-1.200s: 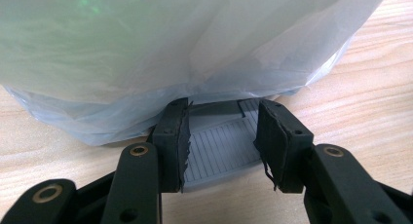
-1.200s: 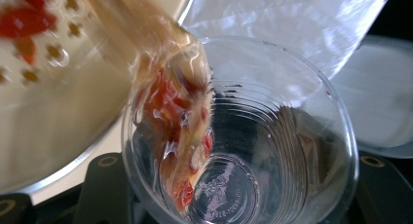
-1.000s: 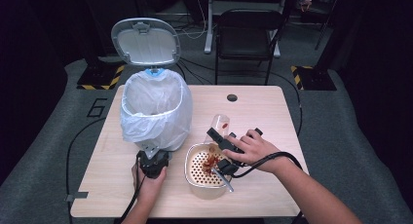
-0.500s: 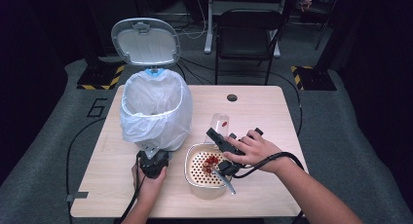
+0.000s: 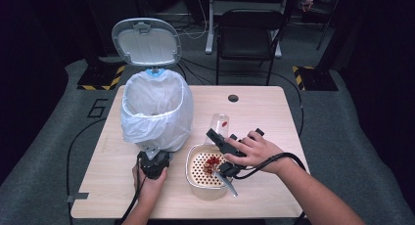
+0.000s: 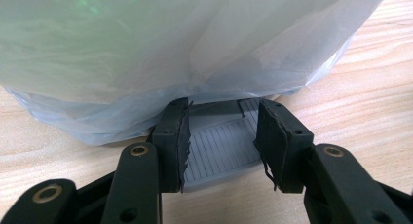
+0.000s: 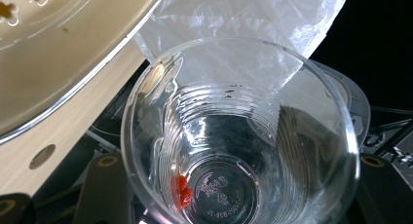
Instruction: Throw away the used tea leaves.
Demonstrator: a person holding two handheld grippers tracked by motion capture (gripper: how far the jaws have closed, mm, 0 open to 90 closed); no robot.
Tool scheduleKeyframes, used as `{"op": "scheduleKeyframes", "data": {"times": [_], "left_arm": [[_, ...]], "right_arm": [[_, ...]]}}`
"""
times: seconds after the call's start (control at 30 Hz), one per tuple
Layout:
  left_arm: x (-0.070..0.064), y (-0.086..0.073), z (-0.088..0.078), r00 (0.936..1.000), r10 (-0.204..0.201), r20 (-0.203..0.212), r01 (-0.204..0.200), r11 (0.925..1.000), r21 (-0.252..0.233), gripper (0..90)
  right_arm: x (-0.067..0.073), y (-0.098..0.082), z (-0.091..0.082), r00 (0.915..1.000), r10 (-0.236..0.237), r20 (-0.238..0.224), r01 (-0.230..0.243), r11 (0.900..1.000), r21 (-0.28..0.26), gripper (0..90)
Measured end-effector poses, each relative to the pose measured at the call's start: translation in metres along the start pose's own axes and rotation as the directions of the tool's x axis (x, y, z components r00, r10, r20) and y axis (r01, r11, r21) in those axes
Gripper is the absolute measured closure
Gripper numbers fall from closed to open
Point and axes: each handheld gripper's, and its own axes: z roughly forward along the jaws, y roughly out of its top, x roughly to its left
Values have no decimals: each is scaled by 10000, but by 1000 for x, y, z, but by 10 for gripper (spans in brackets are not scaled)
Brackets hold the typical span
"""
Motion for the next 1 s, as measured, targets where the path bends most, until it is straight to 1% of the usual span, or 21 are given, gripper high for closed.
{"op": "scheduleKeyframes", "data": {"times": [0.07, 0.13, 0.17, 0.23, 0.33, 0.6, 0.63, 0.67, 0.7, 0.77, 0.87, 0.93, 1.0], "left_arm": [[0, 0, 0, 10000, 1, 0, -1, 10000, 5, 556], [0, 0, 0, 10000, 0, 0, 0, 10000, 4, 556], [0, 0, 0, 10000, 5, -2, -5, 10000, 6, 556], [0, 0, 0, 10000, 0, -1, 0, 10000, 3, 556], [0, 0, 0, 10000, 0, -2, 0, 10000, 2, 556], [0, 0, 0, 10000, 9, 12, -9, 10000, 38, 556], [0, 0, 0, 10000, 4, 13, -4, 10000, 38, 556], [0, 0, -1, 10000, 17, 32, -17, 9999, 105, 556], [0, 0, 0, 10000, -5, 3, 5, 10000, 4, 556], [0, 0, 0, 10000, 11, 21, -11, 10000, 69, 556], [0, 0, 0, 10000, 2, -3, -2, 10000, 2, 556], [0, 0, 0, 10000, 2, -3, -2, 10000, 2, 556], [0, 0, 0, 10000, 6, -3, -6, 10000, 4, 556]], "right_arm": [[0, 1, -1, 9997, -192, 182, 192, 9998, -10, 384], [0, 2, -1, 9997, -181, 188, 182, 9998, -52, 385], [0, 2, -1, 9993, -241, 297, 243, 9997, -60, 385], [-1, 3, -2, 9994, -174, 295, 177, 9998, -88, 385], [-3, 3, -2, 9990, -121, 427, 126, 9999, -96, 385], [-4, 2, -3, 9983, -95, 567, 102, 9999, -123, 385], [-1, 2, -4, 9990, 230, 390, -232, 9997, 30, 385], [-1, 2, -4, 9991, 201, 377, -202, 9998, 16, 385], [-1, 2, -4, 9990, 208, 407, -209, 9998, 12, 385], [-1, 3, -4, 9990, 229, 394, -228, 9997, -27, 385], [-3, 3, -4, 9992, 257, 321, -251, 9995, -165, 383], [-9, 5, -2, 9987, -338, 377, 354, 9985, -409, 382], [-8, 6, -4, 9997, 71, 227, -62, 9992, -395, 382]]}}
